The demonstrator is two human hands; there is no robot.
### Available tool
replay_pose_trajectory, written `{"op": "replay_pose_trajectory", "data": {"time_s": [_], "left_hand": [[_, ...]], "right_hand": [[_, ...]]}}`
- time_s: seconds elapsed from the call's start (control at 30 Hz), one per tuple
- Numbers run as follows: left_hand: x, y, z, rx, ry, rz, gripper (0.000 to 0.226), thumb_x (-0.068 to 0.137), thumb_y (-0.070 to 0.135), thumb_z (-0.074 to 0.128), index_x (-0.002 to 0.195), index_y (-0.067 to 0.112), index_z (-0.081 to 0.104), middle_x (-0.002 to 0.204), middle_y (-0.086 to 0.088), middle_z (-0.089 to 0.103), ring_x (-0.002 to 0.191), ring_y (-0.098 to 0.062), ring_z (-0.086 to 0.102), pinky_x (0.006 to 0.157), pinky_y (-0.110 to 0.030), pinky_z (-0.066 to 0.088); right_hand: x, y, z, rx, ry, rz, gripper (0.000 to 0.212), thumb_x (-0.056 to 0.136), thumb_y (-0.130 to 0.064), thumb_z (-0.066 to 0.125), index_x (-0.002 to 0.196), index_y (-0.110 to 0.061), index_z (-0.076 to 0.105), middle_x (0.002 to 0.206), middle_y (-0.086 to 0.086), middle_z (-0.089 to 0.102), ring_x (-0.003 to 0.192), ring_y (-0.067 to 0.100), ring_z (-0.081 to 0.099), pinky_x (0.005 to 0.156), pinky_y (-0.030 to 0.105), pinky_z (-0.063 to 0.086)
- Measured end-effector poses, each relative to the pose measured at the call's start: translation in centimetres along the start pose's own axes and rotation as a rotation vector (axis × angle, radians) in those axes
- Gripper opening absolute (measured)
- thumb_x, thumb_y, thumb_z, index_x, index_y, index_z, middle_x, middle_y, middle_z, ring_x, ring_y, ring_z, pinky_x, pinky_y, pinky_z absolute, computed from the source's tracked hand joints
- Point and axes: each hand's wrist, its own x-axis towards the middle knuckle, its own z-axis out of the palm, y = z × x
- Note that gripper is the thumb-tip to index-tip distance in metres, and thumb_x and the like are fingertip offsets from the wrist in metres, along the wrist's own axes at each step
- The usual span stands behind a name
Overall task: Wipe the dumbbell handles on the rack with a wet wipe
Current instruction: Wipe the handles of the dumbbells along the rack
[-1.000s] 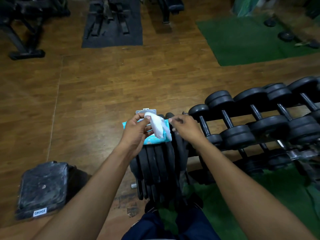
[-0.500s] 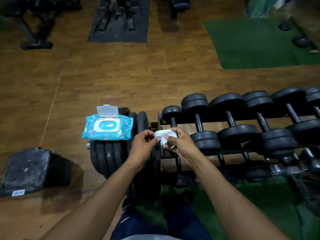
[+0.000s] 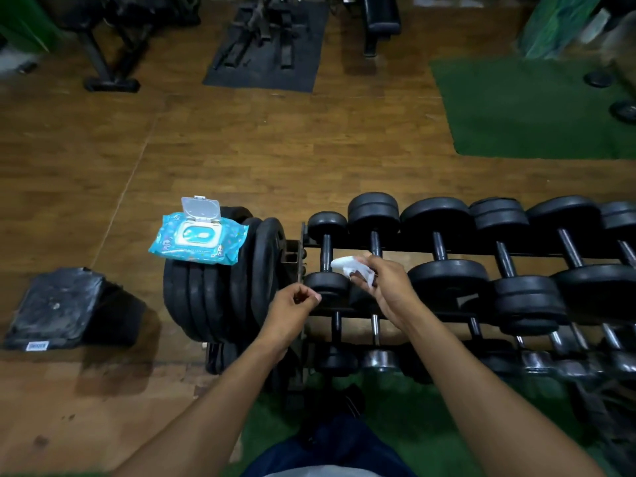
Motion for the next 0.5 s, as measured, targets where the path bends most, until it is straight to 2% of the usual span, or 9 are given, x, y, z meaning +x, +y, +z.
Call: {"op": "replay_pose_trajectory", "data": {"time_s": [0.07,0.13,0.2,0.27,0.37,0.43,0.5], "left_hand": [[-0.1,-0.9,-0.2,-0.007,0.008,-0.021,0.008,0.092,0.018,0.073,0.085,0.014,0.072,0.076,0.008,0.069,0.079,-0.008,0.062,0.077,-0.027,0.046],[-0.1,-1.6,-0.1,0.0,0.006,-0.044,0.008,0.091,0.021,0.073,0.084,0.018,0.072,0.079,0.006,0.071,0.083,-0.013,0.064,0.08,-0.03,0.049],[0.3,-1.9,0.2,0.015,0.015,-0.051,0.009,0.089,0.023,0.075,0.082,0.022,0.071,0.08,0.008,0.072,0.086,-0.015,0.066,0.083,-0.032,0.05],[0.3,-2.2,0.6,0.018,0.066,-0.064,0.009,0.088,0.023,0.077,0.082,0.021,0.07,0.08,0.007,0.071,0.084,-0.014,0.065,0.082,-0.031,0.05],[0.2,-1.8,1.4,0.036,0.076,-0.106,0.013,0.09,0.028,0.076,0.094,0.02,0.067,0.091,0.004,0.069,0.088,-0.012,0.063,0.081,-0.028,0.049],[0.3,-1.0,1.9,0.095,0.076,-0.127,0.021,0.092,0.031,0.075,0.105,0.019,0.064,0.103,0.004,0.067,0.095,-0.012,0.062,0.082,-0.026,0.047],[0.9,-0.3,2.5,0.132,0.099,-0.135,0.029,0.092,0.032,0.074,0.113,0.017,0.061,0.114,0.002,0.063,0.102,-0.012,0.06,0.085,-0.024,0.043]], "right_hand": [[0.1,0.3,-0.7,-0.064,0.029,-0.033,0.019,0.095,-0.003,0.06,0.103,0.011,0.07,0.112,0.02,0.067,0.106,0.032,0.067,0.086,0.032,0.059],[0.4,0.8,-1.4,-0.164,0.023,-0.085,0.015,0.094,0.003,0.057,0.1,0.005,0.071,0.113,0.023,0.069,0.106,0.034,0.068,0.089,0.032,0.058],[0.8,1.2,-1.6,-0.29,-0.006,-0.109,0.02,0.089,0.01,0.059,0.095,-0.004,0.073,0.11,0.025,0.071,0.097,0.033,0.07,0.087,0.034,0.055],[1.3,1.8,-1.7,-0.412,-0.015,-0.137,0.026,0.084,0.011,0.062,0.089,-0.012,0.073,0.105,0.022,0.072,0.088,0.027,0.068,0.079,0.033,0.052],[1.6,1.7,-1.1,-0.528,-0.022,-0.18,0.025,0.084,0.008,0.065,0.088,-0.015,0.072,0.093,0.01,0.071,0.077,0.016,0.063,0.067,0.025,0.049],[2.0,1.2,-1.1,-0.588,-0.04,-0.22,0.021,0.085,0.004,0.067,0.089,-0.016,0.071,0.093,0.007,0.071,0.078,0.014,0.063,0.067,0.024,0.048],[3.0,0.7,-1.3,-0.63,-0.091,-0.23,0.017,0.086,-0.001,0.07,0.09,-0.018,0.071,0.092,0.004,0.071,0.08,0.014,0.064,0.069,0.029,0.051]]}}
